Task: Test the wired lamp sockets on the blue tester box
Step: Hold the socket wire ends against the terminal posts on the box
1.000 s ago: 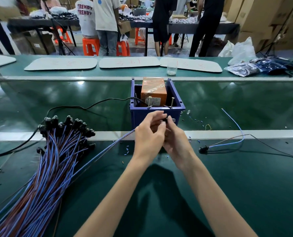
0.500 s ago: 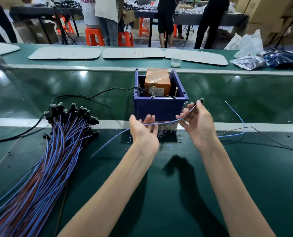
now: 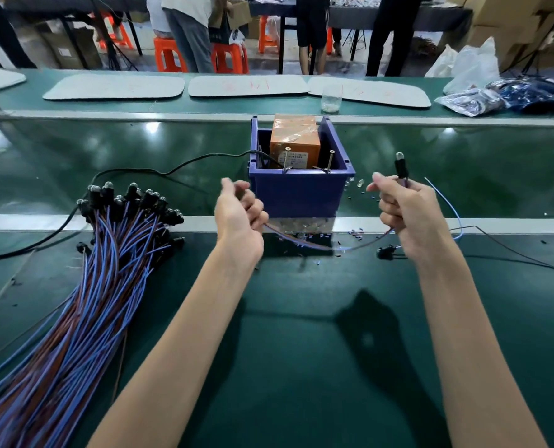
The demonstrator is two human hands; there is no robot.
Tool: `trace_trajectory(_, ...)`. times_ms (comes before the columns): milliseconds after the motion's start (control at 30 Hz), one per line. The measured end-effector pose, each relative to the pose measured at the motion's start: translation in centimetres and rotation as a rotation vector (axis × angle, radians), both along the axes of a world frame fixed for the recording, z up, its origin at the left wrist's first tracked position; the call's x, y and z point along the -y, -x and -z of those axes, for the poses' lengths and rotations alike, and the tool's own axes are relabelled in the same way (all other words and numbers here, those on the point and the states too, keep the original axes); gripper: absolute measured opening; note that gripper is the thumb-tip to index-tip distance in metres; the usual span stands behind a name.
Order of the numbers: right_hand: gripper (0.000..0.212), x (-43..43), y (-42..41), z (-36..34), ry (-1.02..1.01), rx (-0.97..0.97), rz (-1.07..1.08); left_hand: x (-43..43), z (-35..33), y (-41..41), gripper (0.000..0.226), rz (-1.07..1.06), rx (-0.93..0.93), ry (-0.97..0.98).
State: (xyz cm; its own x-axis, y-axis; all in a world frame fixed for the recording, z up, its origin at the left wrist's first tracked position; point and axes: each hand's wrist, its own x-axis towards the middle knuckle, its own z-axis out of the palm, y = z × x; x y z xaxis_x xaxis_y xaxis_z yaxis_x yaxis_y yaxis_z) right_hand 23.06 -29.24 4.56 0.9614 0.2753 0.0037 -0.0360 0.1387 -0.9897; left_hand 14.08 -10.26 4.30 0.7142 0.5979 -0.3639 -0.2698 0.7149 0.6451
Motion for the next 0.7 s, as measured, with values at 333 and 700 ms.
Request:
trace_trajectory(333, 0.037, -3.4, 2.8, 0.1, 0.285, 0.027, -0.228, 4.5, 1.6, -0.6, 0.037, 0.496, -0.107, -0.605)
trace_trajectory(700, 0.008, -5.2, 3.9, 2.1, 0.152, -0.051, -0.349, 5.2, 1.7, -0.2, 0.021, 0.217, -0.100, -0.457)
